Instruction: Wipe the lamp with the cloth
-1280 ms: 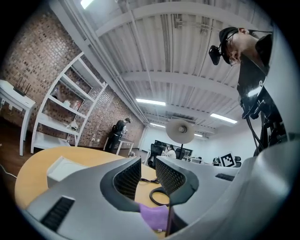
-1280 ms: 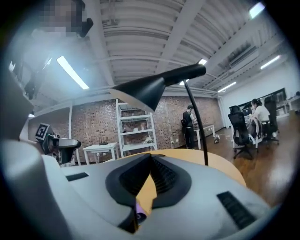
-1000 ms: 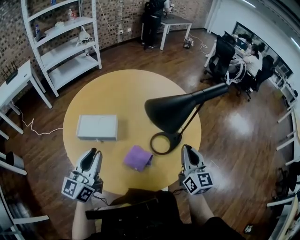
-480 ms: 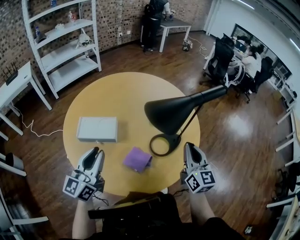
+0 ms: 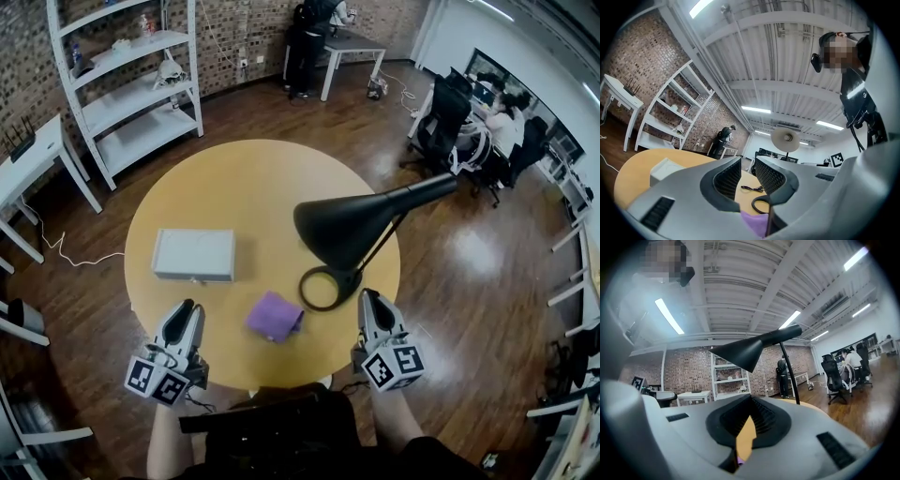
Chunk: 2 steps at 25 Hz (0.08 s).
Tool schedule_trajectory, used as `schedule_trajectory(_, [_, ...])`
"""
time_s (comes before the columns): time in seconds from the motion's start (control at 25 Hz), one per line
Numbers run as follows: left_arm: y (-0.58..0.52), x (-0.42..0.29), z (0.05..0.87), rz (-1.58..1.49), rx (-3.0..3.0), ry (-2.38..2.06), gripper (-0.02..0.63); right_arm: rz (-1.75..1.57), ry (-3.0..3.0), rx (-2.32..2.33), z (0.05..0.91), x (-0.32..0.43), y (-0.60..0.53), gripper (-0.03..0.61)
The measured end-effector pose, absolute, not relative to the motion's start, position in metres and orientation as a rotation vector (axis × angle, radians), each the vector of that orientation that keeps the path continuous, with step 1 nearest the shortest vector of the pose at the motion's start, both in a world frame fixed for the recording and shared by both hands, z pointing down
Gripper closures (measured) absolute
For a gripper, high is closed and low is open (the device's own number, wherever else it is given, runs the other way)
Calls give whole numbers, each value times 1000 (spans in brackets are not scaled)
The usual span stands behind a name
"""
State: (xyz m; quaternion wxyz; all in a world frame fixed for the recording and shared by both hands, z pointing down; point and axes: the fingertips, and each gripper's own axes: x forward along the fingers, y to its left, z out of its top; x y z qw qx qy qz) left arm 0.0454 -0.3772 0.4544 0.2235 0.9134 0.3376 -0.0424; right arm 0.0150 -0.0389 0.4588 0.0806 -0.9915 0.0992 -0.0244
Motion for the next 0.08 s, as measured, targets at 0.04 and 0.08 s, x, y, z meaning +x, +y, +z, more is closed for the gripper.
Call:
schedule_trajectory(0.04, [-382, 46, 455, -118, 2523, 921, 528, -78, 297, -2969, 461, 15, -39, 577])
schedule_trajectory(0.08, [-386, 46, 456, -120, 2525, 911, 528, -84, 298, -2973, 462, 15, -40, 577])
